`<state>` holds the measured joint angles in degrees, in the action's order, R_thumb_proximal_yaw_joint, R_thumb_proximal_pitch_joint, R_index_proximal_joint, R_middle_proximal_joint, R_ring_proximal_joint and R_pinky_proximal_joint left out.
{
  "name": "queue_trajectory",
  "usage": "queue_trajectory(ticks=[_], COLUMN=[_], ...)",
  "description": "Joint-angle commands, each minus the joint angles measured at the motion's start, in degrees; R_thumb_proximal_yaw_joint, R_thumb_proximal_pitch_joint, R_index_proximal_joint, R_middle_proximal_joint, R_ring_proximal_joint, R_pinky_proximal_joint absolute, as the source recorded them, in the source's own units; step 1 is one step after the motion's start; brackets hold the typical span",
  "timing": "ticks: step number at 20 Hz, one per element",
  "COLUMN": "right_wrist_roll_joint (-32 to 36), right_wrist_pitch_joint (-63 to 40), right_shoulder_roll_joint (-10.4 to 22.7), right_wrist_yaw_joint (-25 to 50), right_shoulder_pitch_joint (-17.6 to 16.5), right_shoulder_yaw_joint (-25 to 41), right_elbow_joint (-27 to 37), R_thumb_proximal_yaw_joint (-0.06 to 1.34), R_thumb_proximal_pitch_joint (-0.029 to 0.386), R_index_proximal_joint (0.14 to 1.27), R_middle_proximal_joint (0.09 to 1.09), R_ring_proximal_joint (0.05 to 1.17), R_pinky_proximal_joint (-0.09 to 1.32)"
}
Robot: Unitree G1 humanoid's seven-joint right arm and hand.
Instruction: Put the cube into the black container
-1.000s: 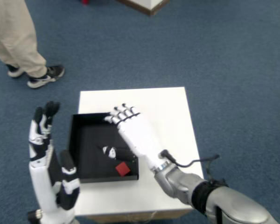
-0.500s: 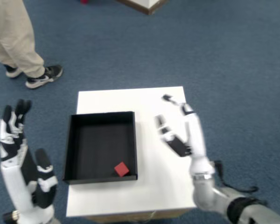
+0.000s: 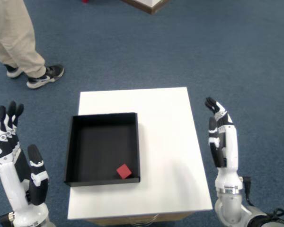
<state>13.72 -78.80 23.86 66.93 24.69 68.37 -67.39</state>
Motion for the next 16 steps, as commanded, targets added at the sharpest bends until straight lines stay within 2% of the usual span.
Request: queue_trajectory(ticks=[1, 8, 16], right_wrist_roll_joint=[4.1, 11.7, 19.4], right_wrist_pitch_joint=[-4.0, -5.4, -2.6], right_shoulder_roll_joint=[0.3, -0.6, -1.7], right_wrist_yaw_joint=[-2.6, -9.1, -17.0], right_shoulder_pitch_joint=[2.1, 1.3, 0.6], right_shoulder_yaw_joint=[-0.9, -0.7, -1.0], right_elbow_joint=[-1.0, -2.4, -3.7], R_thumb_proximal_yaw_joint=[0.02, -0.01, -0.02], R_thumb_proximal_pitch_joint=[0.183, 0.168, 0.163], R_index_proximal_joint=[0.27, 0.27, 0.28], R_middle_proximal_joint=[0.24, 0.24, 0.26], R_ring_proximal_joint=[0.29, 0.28, 0.29], R_pinky_proximal_joint=[0.2, 0.17, 0.16])
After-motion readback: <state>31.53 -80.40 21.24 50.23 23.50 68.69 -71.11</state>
